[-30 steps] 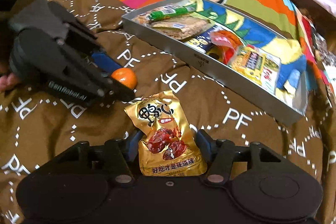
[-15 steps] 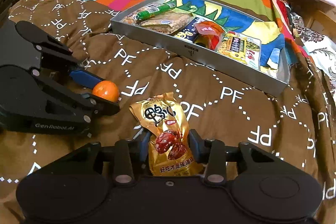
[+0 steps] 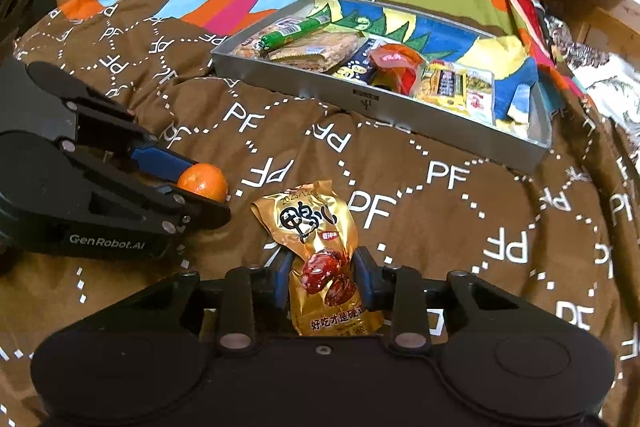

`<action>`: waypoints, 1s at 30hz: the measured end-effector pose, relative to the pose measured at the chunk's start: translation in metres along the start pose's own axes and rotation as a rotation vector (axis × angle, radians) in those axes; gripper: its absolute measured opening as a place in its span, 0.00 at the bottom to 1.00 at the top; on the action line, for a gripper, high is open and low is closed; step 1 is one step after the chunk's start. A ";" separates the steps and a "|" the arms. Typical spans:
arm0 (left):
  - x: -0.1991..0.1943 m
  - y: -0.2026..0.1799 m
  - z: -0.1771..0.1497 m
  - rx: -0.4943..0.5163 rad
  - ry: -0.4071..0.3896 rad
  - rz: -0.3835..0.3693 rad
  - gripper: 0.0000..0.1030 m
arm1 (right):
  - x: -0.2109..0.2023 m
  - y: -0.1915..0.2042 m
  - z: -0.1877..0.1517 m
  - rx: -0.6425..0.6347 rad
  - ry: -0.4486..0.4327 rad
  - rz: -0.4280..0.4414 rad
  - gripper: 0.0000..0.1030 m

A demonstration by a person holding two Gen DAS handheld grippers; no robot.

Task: Organize snacks
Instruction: 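Carry the mandarin with left tool to the tray while right tool carries the gold pack there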

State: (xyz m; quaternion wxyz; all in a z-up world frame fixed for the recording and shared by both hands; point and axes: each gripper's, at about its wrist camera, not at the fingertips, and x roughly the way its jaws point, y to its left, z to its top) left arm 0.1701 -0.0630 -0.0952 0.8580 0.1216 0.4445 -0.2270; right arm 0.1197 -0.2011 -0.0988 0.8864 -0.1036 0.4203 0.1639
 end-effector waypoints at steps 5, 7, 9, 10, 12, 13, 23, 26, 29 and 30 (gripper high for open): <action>0.001 -0.002 -0.001 0.009 0.003 0.005 0.35 | 0.004 -0.003 0.001 0.019 0.007 0.007 0.46; 0.001 -0.002 -0.001 0.007 0.004 0.004 0.35 | 0.006 -0.004 0.001 0.026 0.013 0.009 0.49; 0.001 -0.003 -0.001 0.008 0.003 0.005 0.35 | 0.006 -0.005 0.001 0.042 0.016 0.012 0.49; 0.001 -0.002 -0.001 0.008 0.002 0.004 0.35 | 0.006 -0.006 0.001 0.047 0.019 0.013 0.49; 0.000 0.000 -0.003 -0.010 -0.003 0.004 0.35 | 0.005 -0.006 0.001 0.059 0.019 0.013 0.48; -0.002 0.001 -0.004 -0.022 -0.007 0.004 0.35 | 0.004 -0.006 0.001 0.061 0.017 0.015 0.44; -0.021 0.004 -0.008 -0.087 -0.086 0.051 0.35 | -0.013 0.013 -0.001 -0.066 -0.039 -0.075 0.32; -0.027 0.006 -0.008 -0.106 -0.127 0.054 0.35 | -0.020 0.021 -0.001 -0.125 -0.081 -0.138 0.32; -0.032 0.009 -0.006 -0.128 -0.175 0.055 0.35 | -0.027 0.025 0.000 -0.156 -0.129 -0.175 0.32; -0.033 0.010 -0.005 -0.136 -0.187 0.058 0.35 | -0.028 0.027 0.001 -0.162 -0.146 -0.185 0.32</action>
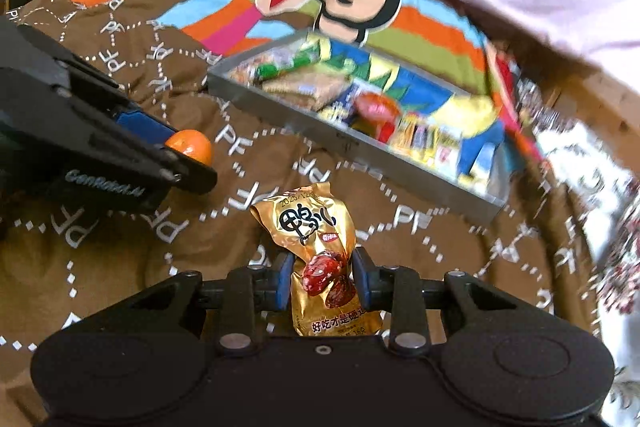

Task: Organize snacks
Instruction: 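Carry the mandarin with left tool to the tray while right tool carries the gold pack there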

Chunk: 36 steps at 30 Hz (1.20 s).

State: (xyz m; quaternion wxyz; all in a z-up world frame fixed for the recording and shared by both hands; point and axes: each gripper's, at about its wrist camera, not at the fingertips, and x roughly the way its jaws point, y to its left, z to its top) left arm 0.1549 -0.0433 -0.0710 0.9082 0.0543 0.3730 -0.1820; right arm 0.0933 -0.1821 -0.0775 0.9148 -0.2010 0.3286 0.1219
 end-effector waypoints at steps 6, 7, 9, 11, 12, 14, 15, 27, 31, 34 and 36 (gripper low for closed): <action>-0.007 0.008 0.009 -0.069 -0.085 -0.006 0.35 | -0.006 -0.002 0.005 0.004 -0.086 -0.063 0.32; -0.007 0.008 0.011 -0.074 -0.096 -0.006 0.35 | -0.006 -0.003 0.006 0.008 -0.096 -0.073 0.32; -0.008 0.008 0.016 -0.086 -0.123 -0.002 0.35 | -0.006 -0.005 0.008 0.022 -0.118 -0.088 0.32; -0.008 0.008 0.021 -0.095 -0.153 -0.002 0.35 | -0.006 -0.006 0.010 0.025 -0.141 -0.107 0.32; -0.008 0.007 0.023 -0.097 -0.166 0.005 0.35 | -0.005 -0.006 0.011 0.022 -0.154 -0.122 0.32; -0.006 0.004 0.028 -0.090 -0.199 0.035 0.35 | -0.004 -0.007 0.013 0.016 -0.181 -0.153 0.32; -0.004 0.004 0.030 -0.084 -0.212 0.048 0.35 | -0.003 -0.007 0.014 0.013 -0.193 -0.171 0.32; 0.028 0.004 0.066 -0.112 -0.373 0.075 0.35 | 0.018 -0.047 0.029 0.084 -0.256 -0.321 0.33; 0.041 0.008 0.086 -0.147 -0.424 0.067 0.35 | 0.034 -0.068 0.035 0.126 -0.263 -0.373 0.33; 0.050 0.010 0.101 -0.148 -0.462 0.068 0.35 | 0.046 -0.080 0.042 0.124 -0.286 -0.404 0.33; 0.059 0.011 0.110 -0.152 -0.479 0.062 0.35 | 0.053 -0.087 0.047 0.131 -0.306 -0.418 0.33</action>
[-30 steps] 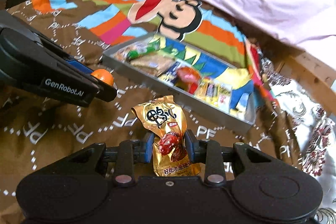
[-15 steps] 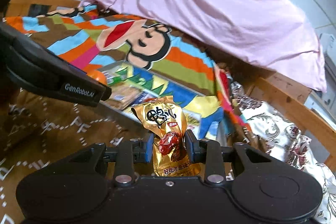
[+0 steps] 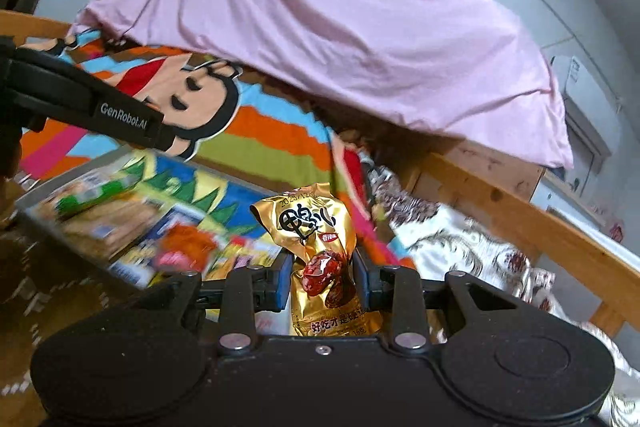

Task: Organize snacks
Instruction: 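Carry the mandarin with left tool to the tray while right tool carries the gold pack there, then lower the mandarin and gold pack into the tray and open both tools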

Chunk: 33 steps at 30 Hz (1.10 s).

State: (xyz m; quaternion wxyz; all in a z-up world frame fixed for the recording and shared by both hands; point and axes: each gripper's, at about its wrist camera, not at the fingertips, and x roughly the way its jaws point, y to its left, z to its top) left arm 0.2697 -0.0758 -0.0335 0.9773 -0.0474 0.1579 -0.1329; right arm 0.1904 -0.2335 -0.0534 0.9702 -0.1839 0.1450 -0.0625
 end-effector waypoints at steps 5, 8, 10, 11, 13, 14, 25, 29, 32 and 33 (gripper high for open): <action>0.027 -0.005 0.002 0.008 0.007 -0.041 0.35 | 0.028 -0.006 0.011 0.057 -0.028 -0.020 0.33; 0.040 -0.011 0.001 0.020 0.006 -0.074 0.35 | 0.047 -0.008 0.012 0.083 -0.026 -0.024 0.33; 0.048 -0.012 -0.002 0.012 0.006 -0.088 0.35 | 0.059 -0.009 0.009 0.103 -0.013 -0.020 0.33; 0.052 -0.012 -0.004 0.005 0.012 -0.091 0.35 | 0.062 -0.010 0.007 0.113 -0.008 -0.018 0.33; 0.060 -0.012 -0.010 -0.004 0.037 -0.099 0.35 | 0.070 -0.011 0.002 0.132 0.010 -0.015 0.33; 0.064 -0.012 -0.013 -0.005 0.052 -0.105 0.35 | 0.073 -0.010 0.000 0.141 0.023 -0.014 0.33; 0.092 -0.013 -0.034 -0.008 0.199 -0.150 0.35 | 0.099 -0.002 -0.018 0.183 0.132 0.009 0.33; 0.096 -0.016 -0.039 0.013 0.225 -0.161 0.35 | 0.102 0.001 -0.022 0.180 0.159 0.026 0.34; 0.097 -0.017 -0.042 0.024 0.227 -0.158 0.35 | 0.103 0.001 -0.024 0.184 0.169 0.031 0.34; 0.097 -0.017 -0.042 0.024 0.227 -0.159 0.35 | 0.103 0.001 -0.024 0.186 0.173 0.033 0.34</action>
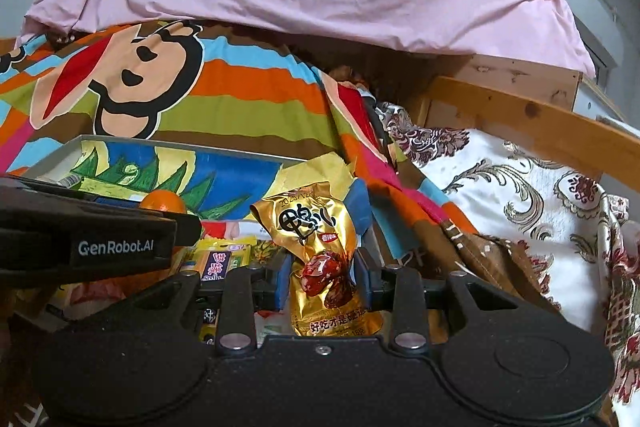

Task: Organize snacks
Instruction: 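Lower the mandarin and gold pack into the tray and open both tools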

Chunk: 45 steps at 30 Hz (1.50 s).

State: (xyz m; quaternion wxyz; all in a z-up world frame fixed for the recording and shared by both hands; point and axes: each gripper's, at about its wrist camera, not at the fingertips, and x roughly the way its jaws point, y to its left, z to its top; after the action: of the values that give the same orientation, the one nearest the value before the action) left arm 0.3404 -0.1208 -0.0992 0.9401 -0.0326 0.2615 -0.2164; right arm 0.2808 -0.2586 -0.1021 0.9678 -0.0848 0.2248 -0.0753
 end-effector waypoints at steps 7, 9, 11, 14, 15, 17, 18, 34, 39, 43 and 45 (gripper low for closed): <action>0.000 0.000 0.000 0.003 -0.009 -0.004 0.35 | 0.003 -0.005 -0.001 0.038 0.028 0.003 0.34; -0.001 0.000 0.000 0.004 -0.016 -0.021 0.35 | 0.004 -0.007 -0.002 0.051 0.035 0.003 0.34; -0.001 -0.003 0.000 0.013 -0.015 -0.039 0.35 | 0.005 -0.008 -0.002 0.059 0.040 0.002 0.34; 0.001 -0.009 -0.003 0.047 -0.003 -0.049 0.35 | 0.006 -0.010 -0.003 0.070 0.051 -0.001 0.35; 0.002 -0.010 -0.003 0.048 -0.002 -0.050 0.35 | 0.007 -0.010 -0.004 0.069 0.055 -0.004 0.35; 0.003 -0.010 -0.004 0.045 0.008 -0.058 0.35 | 0.008 -0.010 -0.005 0.074 0.060 -0.005 0.35; 0.003 -0.010 -0.004 0.046 0.009 -0.058 0.36 | 0.008 -0.010 -0.005 0.076 0.062 -0.006 0.35; 0.006 -0.004 -0.005 -0.003 0.026 -0.079 0.43 | 0.007 -0.012 -0.005 0.084 0.059 -0.015 0.37; 0.003 -0.005 -0.004 -0.009 0.017 -0.073 0.57 | 0.004 -0.014 -0.003 0.090 0.049 -0.020 0.41; -0.001 -0.004 -0.001 -0.011 0.001 -0.055 0.62 | -0.001 -0.015 0.000 0.091 0.032 -0.031 0.48; -0.003 -0.003 0.001 -0.019 -0.004 -0.050 0.64 | -0.003 -0.017 0.002 0.101 0.028 -0.032 0.50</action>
State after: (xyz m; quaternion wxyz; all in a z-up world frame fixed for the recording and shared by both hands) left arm 0.3371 -0.1218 -0.0966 0.9346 -0.0487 0.2606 -0.2372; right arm 0.2775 -0.2742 -0.0959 0.9663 -0.0385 0.2329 -0.1032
